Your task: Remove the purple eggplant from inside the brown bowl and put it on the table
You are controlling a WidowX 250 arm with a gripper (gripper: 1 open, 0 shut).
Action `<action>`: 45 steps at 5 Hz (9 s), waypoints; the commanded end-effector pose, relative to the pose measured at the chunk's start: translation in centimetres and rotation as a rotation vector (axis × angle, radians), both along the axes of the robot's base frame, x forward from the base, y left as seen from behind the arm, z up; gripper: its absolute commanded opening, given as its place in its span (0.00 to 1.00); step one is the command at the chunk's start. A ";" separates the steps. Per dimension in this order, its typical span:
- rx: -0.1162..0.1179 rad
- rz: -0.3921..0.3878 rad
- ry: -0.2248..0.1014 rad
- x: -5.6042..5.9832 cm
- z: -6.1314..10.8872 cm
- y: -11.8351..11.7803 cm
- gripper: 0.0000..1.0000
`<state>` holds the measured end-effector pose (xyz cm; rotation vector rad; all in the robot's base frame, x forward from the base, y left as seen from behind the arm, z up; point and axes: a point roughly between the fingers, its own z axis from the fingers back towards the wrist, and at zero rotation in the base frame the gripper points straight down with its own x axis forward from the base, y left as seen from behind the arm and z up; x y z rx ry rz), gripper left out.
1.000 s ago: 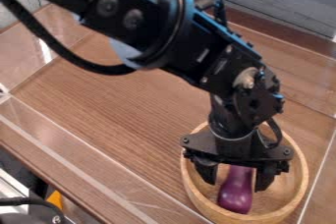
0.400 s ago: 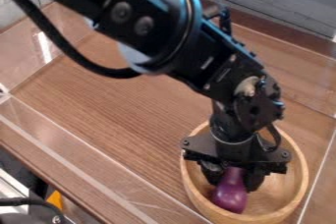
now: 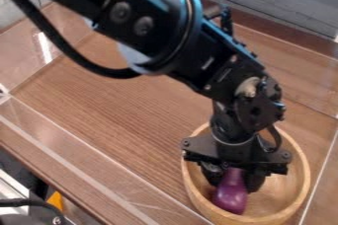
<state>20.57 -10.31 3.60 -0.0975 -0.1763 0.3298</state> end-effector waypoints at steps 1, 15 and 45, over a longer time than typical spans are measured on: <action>-0.012 -0.009 -0.037 0.4 1.2 -0.3 0.00; 0.005 0.004 0.030 1.1 2.4 0.0 0.00; -0.023 0.009 0.099 2.5 3.9 2.6 0.00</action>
